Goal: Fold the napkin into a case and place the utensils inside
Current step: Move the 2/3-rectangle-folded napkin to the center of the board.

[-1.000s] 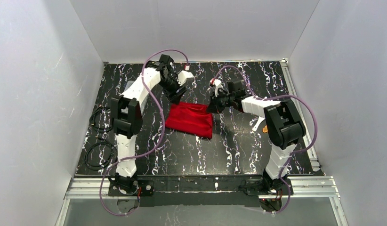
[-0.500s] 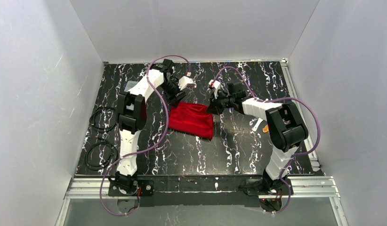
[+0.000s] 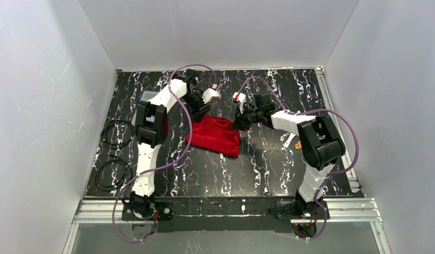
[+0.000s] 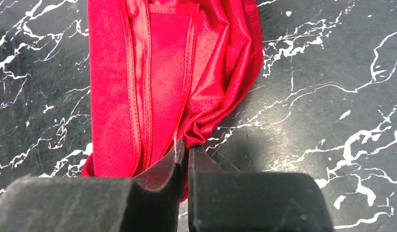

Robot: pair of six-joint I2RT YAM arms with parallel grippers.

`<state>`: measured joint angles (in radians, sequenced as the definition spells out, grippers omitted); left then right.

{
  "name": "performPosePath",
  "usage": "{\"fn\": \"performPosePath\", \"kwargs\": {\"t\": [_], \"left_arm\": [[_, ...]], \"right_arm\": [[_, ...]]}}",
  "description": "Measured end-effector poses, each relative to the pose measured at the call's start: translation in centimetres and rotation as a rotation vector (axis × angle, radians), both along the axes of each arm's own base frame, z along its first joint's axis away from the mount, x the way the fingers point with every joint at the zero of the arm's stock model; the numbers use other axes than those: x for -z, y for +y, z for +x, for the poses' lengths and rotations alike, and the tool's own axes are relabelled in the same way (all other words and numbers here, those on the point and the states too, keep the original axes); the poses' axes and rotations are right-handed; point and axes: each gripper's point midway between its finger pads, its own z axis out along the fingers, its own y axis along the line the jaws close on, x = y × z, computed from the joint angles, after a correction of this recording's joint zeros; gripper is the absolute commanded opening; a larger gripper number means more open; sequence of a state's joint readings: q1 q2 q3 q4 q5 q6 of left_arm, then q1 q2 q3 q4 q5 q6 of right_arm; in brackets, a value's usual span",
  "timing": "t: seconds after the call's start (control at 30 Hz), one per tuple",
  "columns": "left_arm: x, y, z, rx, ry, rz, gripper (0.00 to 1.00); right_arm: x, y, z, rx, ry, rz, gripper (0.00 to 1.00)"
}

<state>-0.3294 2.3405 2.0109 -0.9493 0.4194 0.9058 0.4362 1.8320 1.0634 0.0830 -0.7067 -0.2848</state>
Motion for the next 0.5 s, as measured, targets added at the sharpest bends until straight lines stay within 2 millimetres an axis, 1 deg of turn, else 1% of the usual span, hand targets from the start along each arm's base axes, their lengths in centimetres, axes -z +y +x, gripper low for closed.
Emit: {"fn": "performPosePath", "kwargs": {"t": [0.1, 0.2, 0.33, 0.47, 0.5], "left_arm": [[0.28, -0.04, 0.06, 0.000, 0.002, 0.000, 0.56], [0.25, -0.16, 0.06, 0.003, 0.002, -0.007, 0.47], [0.25, -0.24, -0.09, 0.017, 0.005, -0.013, 0.27], [0.22, -0.38, -0.37, 0.037, 0.012, -0.027, 0.00], [0.23, -0.42, -0.44, 0.043, 0.013, -0.030, 0.00]], "right_arm": [[0.26, 0.13, -0.47, -0.018, 0.001, -0.012, 0.01], [0.49, 0.25, -0.74, -0.030, -0.006, -0.025, 0.01], [0.71, 0.40, -0.74, -0.034, -0.026, -0.044, 0.01], [0.91, 0.41, -0.59, -0.028, -0.042, -0.061, 0.01], [0.98, 0.36, -0.54, -0.023, -0.046, -0.065, 0.01]]}}
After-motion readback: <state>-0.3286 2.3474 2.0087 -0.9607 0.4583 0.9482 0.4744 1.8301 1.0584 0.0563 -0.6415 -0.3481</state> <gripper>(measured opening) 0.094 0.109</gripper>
